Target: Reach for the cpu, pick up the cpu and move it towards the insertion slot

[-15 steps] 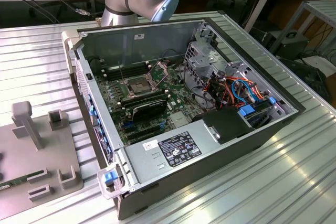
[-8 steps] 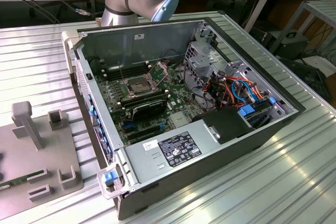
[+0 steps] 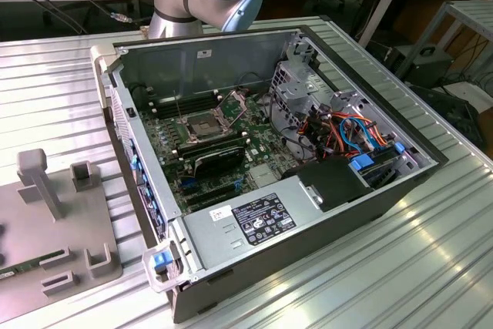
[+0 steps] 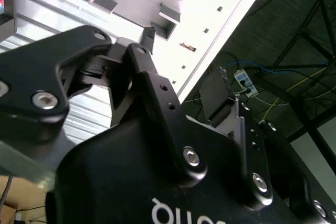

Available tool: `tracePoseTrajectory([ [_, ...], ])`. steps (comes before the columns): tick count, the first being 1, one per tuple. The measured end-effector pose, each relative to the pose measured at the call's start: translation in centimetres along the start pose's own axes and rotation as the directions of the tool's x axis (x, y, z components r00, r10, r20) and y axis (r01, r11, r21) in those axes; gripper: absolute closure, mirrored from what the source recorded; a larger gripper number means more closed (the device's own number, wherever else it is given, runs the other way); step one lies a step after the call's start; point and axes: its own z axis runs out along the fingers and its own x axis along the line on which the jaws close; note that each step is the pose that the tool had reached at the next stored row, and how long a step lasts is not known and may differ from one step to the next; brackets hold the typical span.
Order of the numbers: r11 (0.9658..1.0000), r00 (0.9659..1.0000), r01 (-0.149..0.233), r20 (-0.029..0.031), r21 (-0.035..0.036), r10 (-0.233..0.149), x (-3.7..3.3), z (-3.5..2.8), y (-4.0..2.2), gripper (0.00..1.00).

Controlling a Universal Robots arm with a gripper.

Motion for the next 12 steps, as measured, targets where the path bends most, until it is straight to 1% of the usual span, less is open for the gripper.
tracePoseTrajectory([
  [1, 1.0, 1.0, 0.0, -0.0001, 0.0, 0.0, 0.0, 0.0, 0.0, 0.35],
  [2, 1.0, 1.0, 0.001, 0.0, 0.0, -0.001, 0.02, 0.02, 0.06, 0.35],
  [3, 1.0, 1.0, 0.004, -0.0002, -0.0001, -0.004, 0.03, 0.04, 0.11, 0.28],
  [5, 0.9999, 0.9999, 0.015, -0.0011, -0.0003, -0.015, 0.03, 0.13, 0.22, 0.28],
  [8, 0.9986, 0.9986, 0.052, -0.0047, -0.0009, -0.052, 0.03, 0.46, 0.26, 0.28],
  [9, 0.9984, 0.9984, 0.057, -0.0051, -0.001, -0.057, 0.04, 0.64, 0.26, 0.28],
  [10, 0.9981, 0.9981, 0.061, -0.0053, -0.0012, -0.061, 0.04, 0.96, 0.24, 0.28],
  [12, 0.998, 0.998, 0.064, -0.0056, -0.0013, -0.064, 0.05, 1.31, 0.23, 0.28],
])
